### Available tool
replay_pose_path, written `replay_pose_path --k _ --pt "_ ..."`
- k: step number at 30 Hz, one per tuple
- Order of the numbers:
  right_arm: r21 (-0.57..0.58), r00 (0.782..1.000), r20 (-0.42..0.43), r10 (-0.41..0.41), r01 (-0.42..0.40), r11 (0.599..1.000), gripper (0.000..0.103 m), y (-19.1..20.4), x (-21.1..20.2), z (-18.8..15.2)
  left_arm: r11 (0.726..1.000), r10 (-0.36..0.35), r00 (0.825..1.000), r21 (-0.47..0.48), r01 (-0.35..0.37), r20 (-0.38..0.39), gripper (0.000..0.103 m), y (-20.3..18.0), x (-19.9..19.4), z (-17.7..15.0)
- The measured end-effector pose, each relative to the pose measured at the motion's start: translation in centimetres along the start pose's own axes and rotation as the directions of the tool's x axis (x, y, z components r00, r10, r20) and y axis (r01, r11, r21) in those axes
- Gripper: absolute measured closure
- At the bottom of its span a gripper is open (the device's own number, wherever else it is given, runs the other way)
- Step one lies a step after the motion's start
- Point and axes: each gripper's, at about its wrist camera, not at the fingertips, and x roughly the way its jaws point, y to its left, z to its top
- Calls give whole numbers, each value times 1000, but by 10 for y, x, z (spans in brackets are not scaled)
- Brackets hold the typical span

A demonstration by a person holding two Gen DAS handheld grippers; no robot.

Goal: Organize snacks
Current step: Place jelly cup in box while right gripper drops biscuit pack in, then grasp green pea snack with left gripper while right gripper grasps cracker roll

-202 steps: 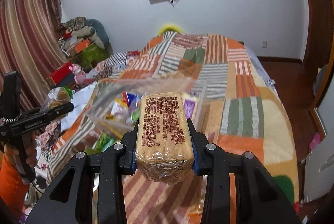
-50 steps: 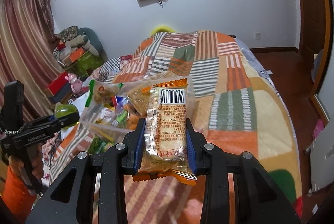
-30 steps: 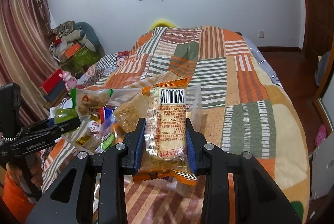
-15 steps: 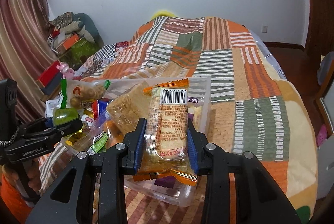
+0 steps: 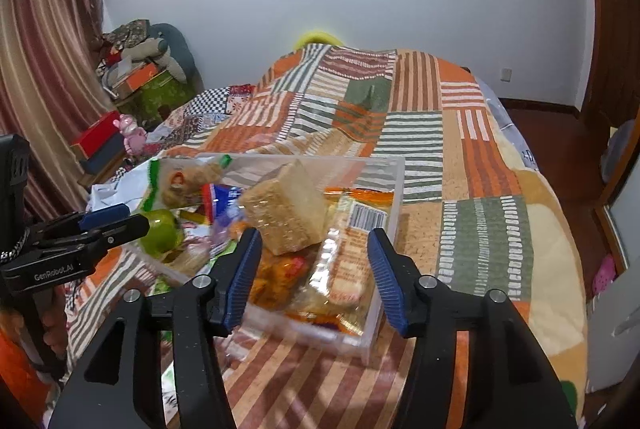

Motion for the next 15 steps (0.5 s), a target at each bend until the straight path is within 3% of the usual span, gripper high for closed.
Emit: replay_pose_path --k 4,11,15 --pt "-9 1000 5 23 -23 1000 40 10 -10 -7 1000 10 1000 13 -10 8 41 0 -16 -7" --pt "-46 998 -23 61 -62 997 33 36 -10 -24 1000 19 1000 21 -19 3 36 5 -39 -28" --pt "-65 994 -85 74 -79 995 31 50 7 -39 998 38 999 41 -37 -15 35 4 -44 -38"
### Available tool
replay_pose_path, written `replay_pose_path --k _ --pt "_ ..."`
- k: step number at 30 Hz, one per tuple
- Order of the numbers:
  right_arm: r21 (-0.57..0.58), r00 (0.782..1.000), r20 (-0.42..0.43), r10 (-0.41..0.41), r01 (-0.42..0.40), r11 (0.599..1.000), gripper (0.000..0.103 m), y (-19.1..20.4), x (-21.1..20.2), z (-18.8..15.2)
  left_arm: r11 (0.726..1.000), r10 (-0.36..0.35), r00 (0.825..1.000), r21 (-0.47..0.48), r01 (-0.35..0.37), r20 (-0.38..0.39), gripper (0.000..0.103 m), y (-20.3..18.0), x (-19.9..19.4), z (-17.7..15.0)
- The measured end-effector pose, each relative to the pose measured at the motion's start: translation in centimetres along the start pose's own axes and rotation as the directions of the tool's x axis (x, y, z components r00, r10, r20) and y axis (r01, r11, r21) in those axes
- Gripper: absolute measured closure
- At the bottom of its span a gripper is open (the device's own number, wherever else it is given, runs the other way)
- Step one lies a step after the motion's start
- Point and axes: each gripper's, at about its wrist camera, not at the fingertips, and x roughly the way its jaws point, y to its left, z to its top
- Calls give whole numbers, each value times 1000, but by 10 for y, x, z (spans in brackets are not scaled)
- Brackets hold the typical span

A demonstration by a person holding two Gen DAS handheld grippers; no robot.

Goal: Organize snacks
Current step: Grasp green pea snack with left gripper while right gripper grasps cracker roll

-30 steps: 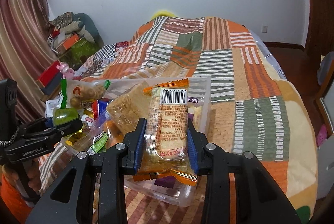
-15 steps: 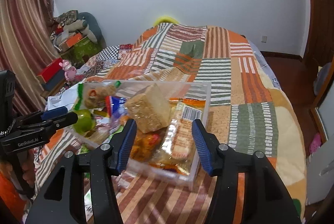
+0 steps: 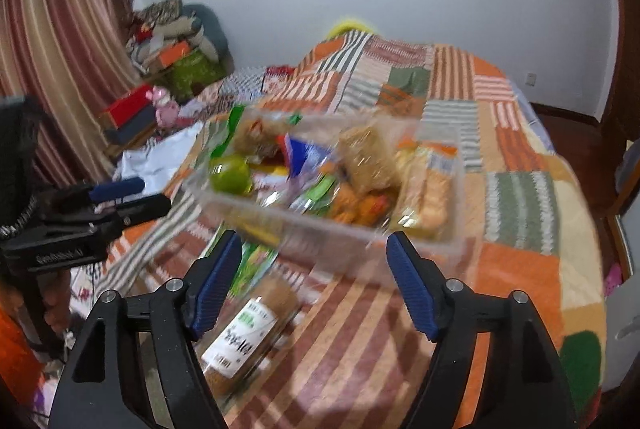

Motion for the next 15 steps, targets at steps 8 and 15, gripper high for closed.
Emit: replay_pose_path --k 8,15 --pt "-42 992 -121 34 -40 998 31 21 32 -21 1000 -1 999 -15 0 -36 35 3 4 -17" --pt "-46 986 -158 50 -58 997 31 16 36 -30 1000 -13 995 -22 11 -97 35 1 24 -26"
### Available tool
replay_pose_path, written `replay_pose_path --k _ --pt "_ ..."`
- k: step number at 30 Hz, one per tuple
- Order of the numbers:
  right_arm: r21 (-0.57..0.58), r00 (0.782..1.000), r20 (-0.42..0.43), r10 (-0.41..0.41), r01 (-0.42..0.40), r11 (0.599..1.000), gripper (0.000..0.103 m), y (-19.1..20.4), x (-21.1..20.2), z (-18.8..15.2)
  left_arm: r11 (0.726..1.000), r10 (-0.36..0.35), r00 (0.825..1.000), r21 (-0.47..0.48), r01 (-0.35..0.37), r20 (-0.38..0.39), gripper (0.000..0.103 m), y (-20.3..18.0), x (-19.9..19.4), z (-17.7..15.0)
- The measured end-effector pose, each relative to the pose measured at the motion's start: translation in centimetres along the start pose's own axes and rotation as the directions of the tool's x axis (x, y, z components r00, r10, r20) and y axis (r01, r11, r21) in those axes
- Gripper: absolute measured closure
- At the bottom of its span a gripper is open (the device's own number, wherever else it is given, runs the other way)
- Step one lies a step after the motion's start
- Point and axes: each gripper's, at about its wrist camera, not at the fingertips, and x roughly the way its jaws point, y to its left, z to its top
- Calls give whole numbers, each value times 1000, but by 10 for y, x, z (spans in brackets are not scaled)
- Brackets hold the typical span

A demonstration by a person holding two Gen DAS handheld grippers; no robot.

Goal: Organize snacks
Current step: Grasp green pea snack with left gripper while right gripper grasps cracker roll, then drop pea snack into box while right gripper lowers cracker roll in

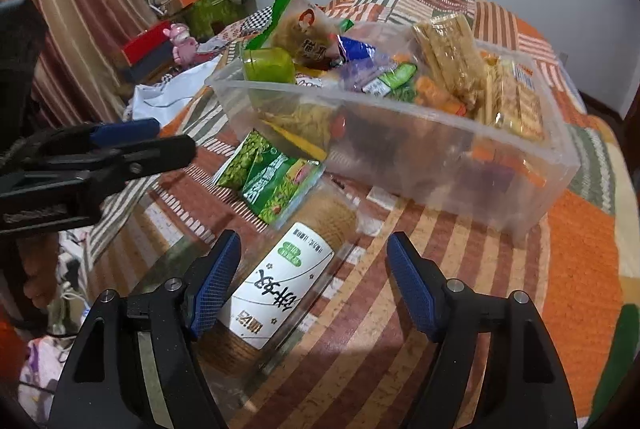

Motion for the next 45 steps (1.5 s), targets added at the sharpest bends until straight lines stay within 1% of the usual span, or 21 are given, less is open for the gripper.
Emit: replay_pose_path --k 5,9,11,13,15,19,23,24,27,28,29,30,31,34,36,39,40,43,45 --pt "4 1000 -17 20 -20 1000 31 -13 -7 -7 1000 -15 999 19 15 -31 35 -9 17 1" --pt "-14 1000 -16 -20 20 1000 31 -20 -17 -13 999 -29 998 26 31 -62 35 -16 33 1" --pt "-23 999 -23 -40 40 999 34 -24 -19 -16 998 -44 995 29 47 -88 35 -20 44 2" --pt "-23 998 -39 -43 42 999 49 -27 -17 -20 998 -52 993 30 56 -110 35 -24 54 2" --pt "-23 998 -36 -45 44 999 53 -29 -16 -21 998 -55 991 29 59 -122 35 -25 61 2" --pt "-11 1000 -22 -17 17 1000 53 -29 -17 -17 998 -59 991 25 63 -119 35 -28 70 4" --pt "-14 1000 -30 1 -2 1000 53 -28 -9 -8 997 -75 991 24 78 -113 35 -34 74 5" --pt "-26 999 -33 4 -5 1000 56 -26 -6 -6 997 -72 992 25 75 -107 39 -34 76 5" --pt "-26 999 -33 24 -25 999 64 -22 -1 -6 997 -75 993 18 77 -93 44 -32 78 7" --pt "-20 999 -29 28 -28 999 66 -22 -1 -6 996 -82 993 23 84 -88 48 -33 77 6" --pt "-16 999 -24 30 -31 999 66 -22 -2 -8 996 -82 993 26 84 -82 49 -34 76 6" --pt "-12 999 -17 35 -35 999 69 -22 -4 -9 996 -81 994 27 83 -77 54 -35 73 3" --pt "-4 999 -12 36 -36 999 69 -22 -6 -11 996 -82 994 30 84 -73 61 -35 70 2" --pt "8 1000 3 29 -29 1000 70 -24 -12 -15 994 -106 991 22 108 -77 63 -33 64 -3" --pt "17 1000 16 25 -26 1000 70 -25 -17 -18 993 -109 991 29 111 -72 66 -32 57 -6" --pt "29 999 39 20 -21 999 70 -27 -28 -20 993 -110 993 40 112 -51 68 -34 44 -8" --pt "34 999 48 19 -21 999 70 -28 -32 -19 993 -108 993 46 110 -40 72 -35 39 -7" --pt "43 996 84 16 -19 999 70 -31 -44 -16 993 -101 995 64 102 -9 76 -38 25 -5" --pt "48 994 112 16 -21 999 70 -33 -52 -11 992 -109 994 71 108 7 76 -42 16 -2"
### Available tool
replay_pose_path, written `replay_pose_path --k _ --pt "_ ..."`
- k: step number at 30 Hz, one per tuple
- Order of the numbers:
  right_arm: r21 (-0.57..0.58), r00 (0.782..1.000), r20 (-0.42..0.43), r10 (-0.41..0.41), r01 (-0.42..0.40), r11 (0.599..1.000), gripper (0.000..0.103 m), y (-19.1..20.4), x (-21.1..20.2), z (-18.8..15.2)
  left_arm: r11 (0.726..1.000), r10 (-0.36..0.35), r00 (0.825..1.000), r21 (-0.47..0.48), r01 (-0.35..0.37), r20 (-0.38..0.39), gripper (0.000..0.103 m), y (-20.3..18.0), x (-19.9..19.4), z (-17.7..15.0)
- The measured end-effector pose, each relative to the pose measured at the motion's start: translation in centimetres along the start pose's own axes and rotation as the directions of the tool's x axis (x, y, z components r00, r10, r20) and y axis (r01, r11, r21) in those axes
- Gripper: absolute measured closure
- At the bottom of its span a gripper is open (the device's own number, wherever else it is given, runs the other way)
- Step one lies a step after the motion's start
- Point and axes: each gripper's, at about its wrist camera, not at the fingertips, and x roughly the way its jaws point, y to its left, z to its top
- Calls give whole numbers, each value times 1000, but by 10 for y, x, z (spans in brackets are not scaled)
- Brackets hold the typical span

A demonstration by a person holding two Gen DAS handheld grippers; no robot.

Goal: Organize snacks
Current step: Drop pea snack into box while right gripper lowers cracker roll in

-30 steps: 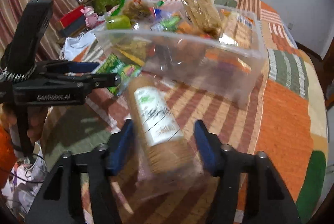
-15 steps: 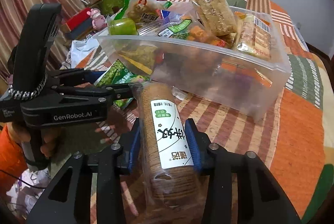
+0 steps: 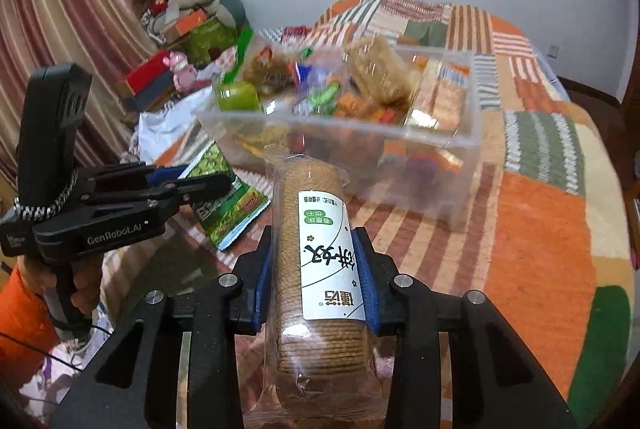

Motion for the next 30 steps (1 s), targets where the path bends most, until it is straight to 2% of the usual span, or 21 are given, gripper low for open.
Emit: replay_pose_path --k 5,15,22,30 --pt "-5 999 54 -2 2 1000 70 1 -13 11 1000 5 999 26 -6 50 77 -9 -18 7" --pt "10 988 152 -12 10 1000 70 2 -19 44 999 2 986 37 -8 166 77 -10 -43 44" --pt "13 982 186 -15 13 1000 70 3 -12 64 1000 -3 979 23 -2 204 77 -3 -39 64" --pt "26 979 203 -19 14 1000 70 2 3 84 1000 5 979 -18 -2 203 77 8 -19 79"
